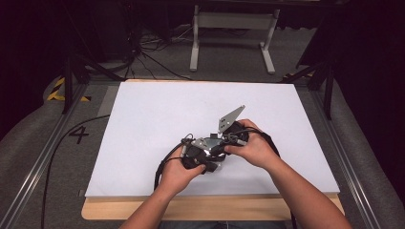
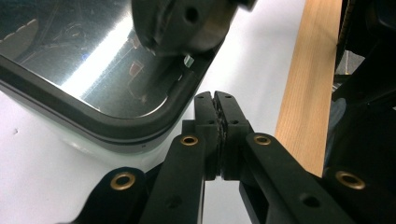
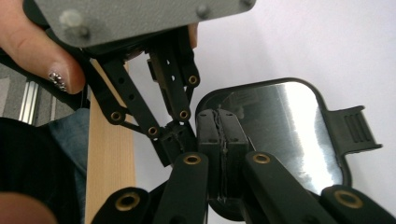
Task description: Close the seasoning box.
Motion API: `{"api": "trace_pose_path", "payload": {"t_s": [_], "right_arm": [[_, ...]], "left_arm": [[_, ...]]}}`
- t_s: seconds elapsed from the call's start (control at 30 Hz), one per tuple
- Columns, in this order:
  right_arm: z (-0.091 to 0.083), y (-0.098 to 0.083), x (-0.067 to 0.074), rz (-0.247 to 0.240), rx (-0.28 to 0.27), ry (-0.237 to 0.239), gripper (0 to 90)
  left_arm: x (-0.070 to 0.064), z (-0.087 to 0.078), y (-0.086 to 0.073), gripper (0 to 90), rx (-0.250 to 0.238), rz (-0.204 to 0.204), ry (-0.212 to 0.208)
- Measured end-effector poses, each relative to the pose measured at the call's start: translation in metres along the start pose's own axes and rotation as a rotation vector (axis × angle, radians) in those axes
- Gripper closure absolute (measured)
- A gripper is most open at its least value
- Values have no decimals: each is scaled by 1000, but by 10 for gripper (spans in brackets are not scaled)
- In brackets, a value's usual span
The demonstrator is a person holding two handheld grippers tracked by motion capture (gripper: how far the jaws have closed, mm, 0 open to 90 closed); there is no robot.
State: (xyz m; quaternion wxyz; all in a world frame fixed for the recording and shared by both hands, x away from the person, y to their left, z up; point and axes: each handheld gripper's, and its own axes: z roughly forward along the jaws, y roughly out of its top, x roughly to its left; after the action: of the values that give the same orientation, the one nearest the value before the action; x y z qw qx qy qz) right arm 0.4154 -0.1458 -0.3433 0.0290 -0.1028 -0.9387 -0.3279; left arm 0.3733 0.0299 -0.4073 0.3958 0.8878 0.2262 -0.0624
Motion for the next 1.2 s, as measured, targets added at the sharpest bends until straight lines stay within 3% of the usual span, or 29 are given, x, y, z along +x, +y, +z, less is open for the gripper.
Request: {"api": "trace_pose_path", "payload": {"t_s": [0.13,0.4,0.57,0.73,0.87,0.97,1.2], "right_arm": [[-11,0,0,7,-61,3,900],[-46,-6,-6,46,-160,-76,865],[-69,-17,-13,91,-228,-134,807],[-86,-29,-18,124,-272,-190,720],[-106,-47,-27,180,-322,-274,641],[-116,-62,-34,228,-350,-320,598],[-131,-104,-54,312,-354,-434,535]], "left_arm": [[-4,-6,2,866,11,13,-14],[-10,-30,3,848,-20,29,4],[-6,-49,0,828,-67,2,28],[3,-68,-5,791,-88,-22,76],[16,-86,-13,788,-128,-66,111],[25,-99,-19,775,-141,-85,170],[53,-121,-40,728,-208,-164,254]]}}
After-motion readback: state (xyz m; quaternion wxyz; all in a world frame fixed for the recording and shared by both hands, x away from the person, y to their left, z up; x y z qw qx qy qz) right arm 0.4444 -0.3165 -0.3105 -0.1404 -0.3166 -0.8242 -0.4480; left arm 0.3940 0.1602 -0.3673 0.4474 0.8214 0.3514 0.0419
